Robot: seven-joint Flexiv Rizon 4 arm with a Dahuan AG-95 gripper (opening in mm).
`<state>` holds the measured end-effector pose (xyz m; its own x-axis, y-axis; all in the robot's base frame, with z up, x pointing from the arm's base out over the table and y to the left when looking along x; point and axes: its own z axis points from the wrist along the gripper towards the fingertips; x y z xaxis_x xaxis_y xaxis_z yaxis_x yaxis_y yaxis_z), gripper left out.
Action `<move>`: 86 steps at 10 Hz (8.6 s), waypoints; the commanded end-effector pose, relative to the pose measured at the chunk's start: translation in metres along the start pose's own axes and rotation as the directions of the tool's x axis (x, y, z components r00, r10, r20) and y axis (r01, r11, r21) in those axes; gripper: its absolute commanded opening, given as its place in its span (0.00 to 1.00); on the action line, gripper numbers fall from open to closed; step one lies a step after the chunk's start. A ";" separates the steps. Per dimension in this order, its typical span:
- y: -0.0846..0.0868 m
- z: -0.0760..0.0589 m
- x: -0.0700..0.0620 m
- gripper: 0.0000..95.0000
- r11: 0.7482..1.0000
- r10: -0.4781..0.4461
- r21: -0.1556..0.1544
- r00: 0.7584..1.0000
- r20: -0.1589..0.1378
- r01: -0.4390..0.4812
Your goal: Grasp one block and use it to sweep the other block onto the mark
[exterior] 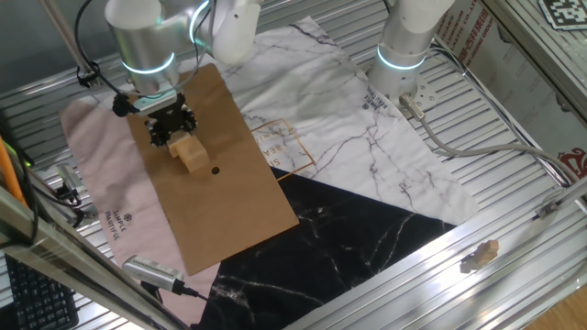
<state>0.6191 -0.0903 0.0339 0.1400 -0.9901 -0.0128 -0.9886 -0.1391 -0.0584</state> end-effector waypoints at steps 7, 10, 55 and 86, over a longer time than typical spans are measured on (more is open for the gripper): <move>0.004 0.002 -0.009 0.00 1.000 -0.015 -0.002 1.000 0.000 0.015; 0.006 0.002 -0.011 0.00 1.000 -0.015 -0.003 1.000 -0.001 0.015; 0.035 0.001 -0.030 0.00 0.990 0.143 -0.014 0.990 -0.006 -0.143; -0.089 -0.005 -0.032 0.00 0.996 0.066 -0.067 0.997 0.032 -0.063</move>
<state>0.7026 -0.0456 0.0433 0.0741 -0.9961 -0.0485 -0.9972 -0.0747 0.0104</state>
